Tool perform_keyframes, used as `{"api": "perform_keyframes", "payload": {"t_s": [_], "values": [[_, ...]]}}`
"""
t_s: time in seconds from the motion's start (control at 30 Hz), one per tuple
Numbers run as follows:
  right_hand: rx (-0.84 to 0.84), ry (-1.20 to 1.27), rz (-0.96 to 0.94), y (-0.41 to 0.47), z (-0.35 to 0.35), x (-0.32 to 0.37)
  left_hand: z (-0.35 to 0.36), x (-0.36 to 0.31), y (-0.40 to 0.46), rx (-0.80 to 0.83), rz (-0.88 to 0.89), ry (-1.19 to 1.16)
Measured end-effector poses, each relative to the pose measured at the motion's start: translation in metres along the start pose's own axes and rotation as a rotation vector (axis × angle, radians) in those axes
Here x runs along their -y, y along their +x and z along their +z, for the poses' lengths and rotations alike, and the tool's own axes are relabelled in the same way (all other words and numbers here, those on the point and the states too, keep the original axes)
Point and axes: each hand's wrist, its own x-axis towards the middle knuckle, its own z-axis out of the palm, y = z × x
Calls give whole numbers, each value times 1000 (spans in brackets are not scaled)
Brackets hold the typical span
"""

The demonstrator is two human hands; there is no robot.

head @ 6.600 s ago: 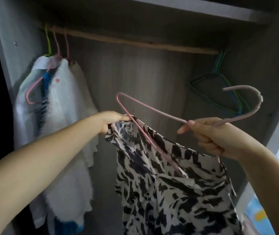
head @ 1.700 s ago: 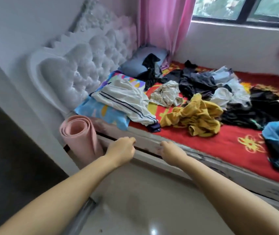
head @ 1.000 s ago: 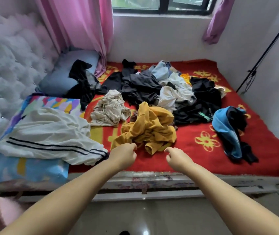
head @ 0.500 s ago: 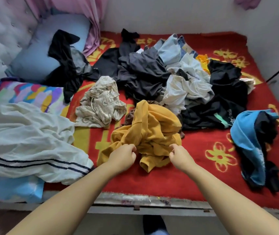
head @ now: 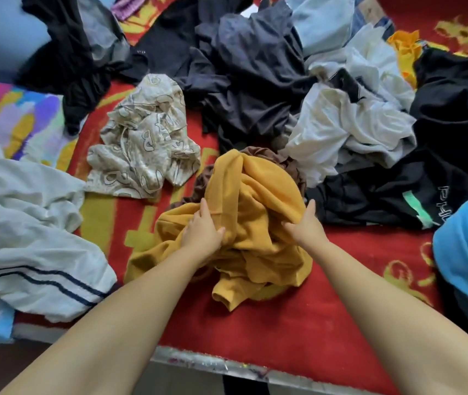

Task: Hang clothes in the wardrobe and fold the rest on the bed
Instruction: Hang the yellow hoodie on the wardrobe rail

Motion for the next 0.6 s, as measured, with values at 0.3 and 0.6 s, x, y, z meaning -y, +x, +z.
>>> {"api": "perform_keyframes", "payload": {"t_s": [0.3, 0.6], "values": [[-130, 287, -250, -40, -31, 47, -63, 43, -42, -285, -21, -411], [-256, 652, -870, -200, -97, 156, -161, 100, -191, -532, 125, -852]]}}
